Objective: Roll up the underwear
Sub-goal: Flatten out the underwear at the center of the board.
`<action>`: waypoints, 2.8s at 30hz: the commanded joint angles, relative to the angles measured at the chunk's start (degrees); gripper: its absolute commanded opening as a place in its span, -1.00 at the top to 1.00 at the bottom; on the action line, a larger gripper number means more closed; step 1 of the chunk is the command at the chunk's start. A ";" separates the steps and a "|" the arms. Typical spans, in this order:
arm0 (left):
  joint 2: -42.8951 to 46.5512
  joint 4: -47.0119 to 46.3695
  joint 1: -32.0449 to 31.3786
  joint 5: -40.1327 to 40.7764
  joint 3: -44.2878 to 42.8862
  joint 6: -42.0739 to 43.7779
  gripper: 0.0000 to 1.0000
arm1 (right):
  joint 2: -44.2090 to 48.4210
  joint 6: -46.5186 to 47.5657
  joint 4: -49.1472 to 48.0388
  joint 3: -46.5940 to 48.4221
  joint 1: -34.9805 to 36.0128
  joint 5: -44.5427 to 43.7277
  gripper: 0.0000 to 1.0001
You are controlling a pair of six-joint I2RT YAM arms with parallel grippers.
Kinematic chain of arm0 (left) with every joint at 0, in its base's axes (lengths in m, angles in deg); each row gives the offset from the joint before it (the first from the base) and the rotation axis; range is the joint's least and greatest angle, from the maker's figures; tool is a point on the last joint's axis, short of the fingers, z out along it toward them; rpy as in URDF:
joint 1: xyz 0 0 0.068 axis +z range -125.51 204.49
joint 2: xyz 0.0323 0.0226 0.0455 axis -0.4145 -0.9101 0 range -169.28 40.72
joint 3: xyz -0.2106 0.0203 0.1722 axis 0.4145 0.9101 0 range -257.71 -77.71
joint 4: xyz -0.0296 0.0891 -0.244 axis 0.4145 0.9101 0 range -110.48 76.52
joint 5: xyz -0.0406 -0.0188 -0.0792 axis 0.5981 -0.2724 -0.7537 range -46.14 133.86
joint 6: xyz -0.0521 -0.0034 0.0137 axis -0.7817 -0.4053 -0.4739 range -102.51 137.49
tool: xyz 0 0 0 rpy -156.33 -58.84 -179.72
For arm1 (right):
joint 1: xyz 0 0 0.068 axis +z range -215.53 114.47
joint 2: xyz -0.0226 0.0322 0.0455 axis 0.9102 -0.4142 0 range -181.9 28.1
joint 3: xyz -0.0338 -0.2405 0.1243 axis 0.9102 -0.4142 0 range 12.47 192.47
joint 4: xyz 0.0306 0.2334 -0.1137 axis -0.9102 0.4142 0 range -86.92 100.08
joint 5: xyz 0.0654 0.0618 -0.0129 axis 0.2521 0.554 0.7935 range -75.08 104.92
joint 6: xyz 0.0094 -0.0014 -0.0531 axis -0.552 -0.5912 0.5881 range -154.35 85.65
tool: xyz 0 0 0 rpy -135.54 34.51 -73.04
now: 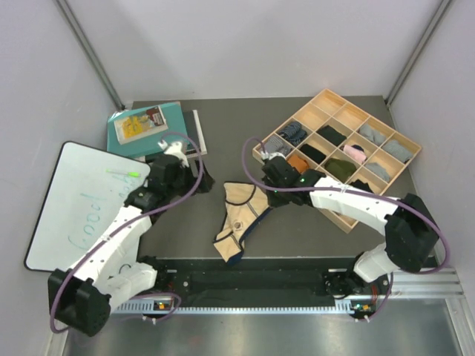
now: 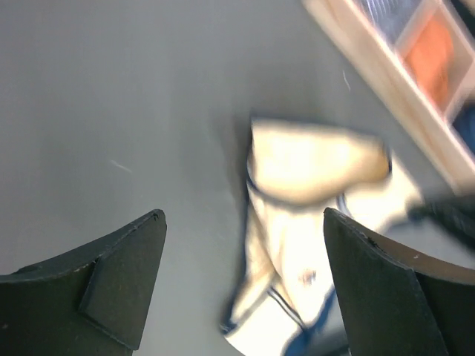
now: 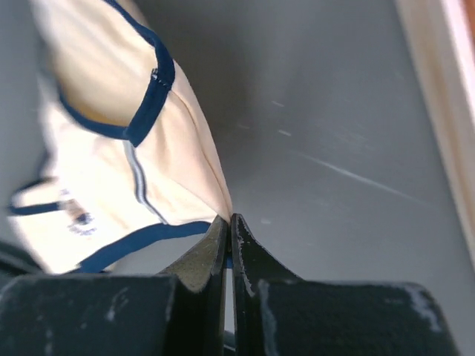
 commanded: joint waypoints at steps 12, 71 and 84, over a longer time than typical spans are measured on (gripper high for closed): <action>-0.86 -8.37 -15.04 0.71 17.31 -16.04 -0.75 | 4.24 0.91 -0.37 -13.82 -6.34 -3.92 0.96; -28.12 5.42 -15.48 19.09 -1.22 -7.08 1.00 | 6.88 -8.40 -7.23 -20.93 -6.34 1.70 1.00; -16.87 4.12 -16.35 9.42 -0.79 -8.21 -0.36 | 9.60 -10.07 -6.09 -22.78 -5.91 0.48 1.00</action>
